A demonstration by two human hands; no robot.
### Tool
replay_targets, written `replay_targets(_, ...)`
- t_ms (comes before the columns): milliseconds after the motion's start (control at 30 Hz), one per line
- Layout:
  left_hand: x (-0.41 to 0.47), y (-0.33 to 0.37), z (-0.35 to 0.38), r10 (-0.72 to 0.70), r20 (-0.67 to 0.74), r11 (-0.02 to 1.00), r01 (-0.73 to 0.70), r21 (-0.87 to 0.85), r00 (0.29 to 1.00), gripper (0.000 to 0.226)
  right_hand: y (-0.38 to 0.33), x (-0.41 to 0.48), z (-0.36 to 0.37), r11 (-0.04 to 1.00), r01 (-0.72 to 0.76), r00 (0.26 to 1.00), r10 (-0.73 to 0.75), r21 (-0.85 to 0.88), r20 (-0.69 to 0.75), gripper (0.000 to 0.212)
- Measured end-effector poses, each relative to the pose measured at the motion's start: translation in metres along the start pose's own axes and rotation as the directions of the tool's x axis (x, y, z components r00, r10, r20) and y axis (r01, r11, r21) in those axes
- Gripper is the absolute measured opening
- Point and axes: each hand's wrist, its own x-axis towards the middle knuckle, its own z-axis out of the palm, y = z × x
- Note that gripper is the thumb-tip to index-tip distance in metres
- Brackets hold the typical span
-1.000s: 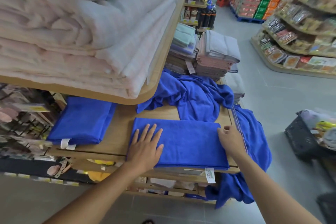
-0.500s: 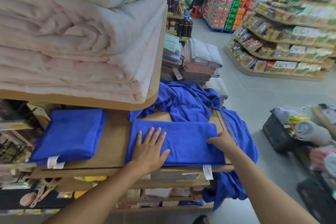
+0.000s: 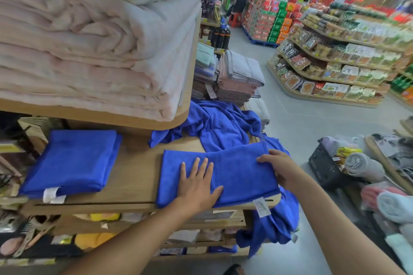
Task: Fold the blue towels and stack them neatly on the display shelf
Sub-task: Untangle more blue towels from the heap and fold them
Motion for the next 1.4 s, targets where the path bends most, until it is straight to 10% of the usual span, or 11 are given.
replay_targets(167,0.002,0.003,-0.017,0.024,-0.025,0.991,-0.027,-0.132,0.999,0.079,-0.035,-0.025,0.035,0.98,0.167,0.986,-0.166,-0.112,0.013,0.044)
replay_targets(300,-0.01,-0.037,-0.039,-0.146,-0.332,0.882,-0.029,-0.47,0.932,0.053,-0.061,-0.032,0.077,0.933,0.253,0.967,-0.254,-0.256,0.031,0.036)
replay_targets(500,-0.032,-0.086,-0.036,-0.436,0.004,0.039,0.024,-0.999,0.9,0.026,-0.063,-0.027,0.175,0.801,0.318,0.948,-0.26,-0.507,0.183,0.044)
replay_targets(600,-0.034,-0.093,-0.028,-0.452,0.013,-0.143,-0.057,-0.988,0.892,0.028,-0.041,-0.019,0.218,0.684,0.35,0.937,-0.258,-0.641,0.236,0.047)
replay_targets(733,-0.029,-0.099,-0.021,-0.454,-0.005,-0.077,-0.045,-0.996,0.891,0.023,-0.006,-0.012,0.235,0.649,0.388,0.922,-0.273,-0.655,0.276,0.044)
replay_targets(900,-0.023,-0.102,-0.012,-0.418,-0.061,0.053,-0.043,-0.998,0.907,0.035,0.009,0.002,0.171,0.688,0.335,0.898,-0.44,-0.644,-0.004,0.026)
replay_targets(1000,-0.024,-0.105,-0.004,-0.365,-0.085,0.126,-0.041,-0.991,0.927,0.048,0.022,0.005,0.135,0.75,0.177,0.952,-0.296,-0.638,-0.083,0.048)
replay_targets(1167,-0.024,-0.104,0.001,-0.338,-0.088,0.223,-0.011,-0.975,0.937,0.062,0.028,-0.002,0.137,0.95,-0.078,0.996,0.086,-0.302,0.012,0.048)
replay_targets(1400,-0.031,-0.101,-0.003,-0.319,-0.126,0.201,-0.063,-0.978,0.939,0.062,0.029,-0.014,0.149,0.985,0.081,0.991,-0.062,-0.155,0.121,0.036)
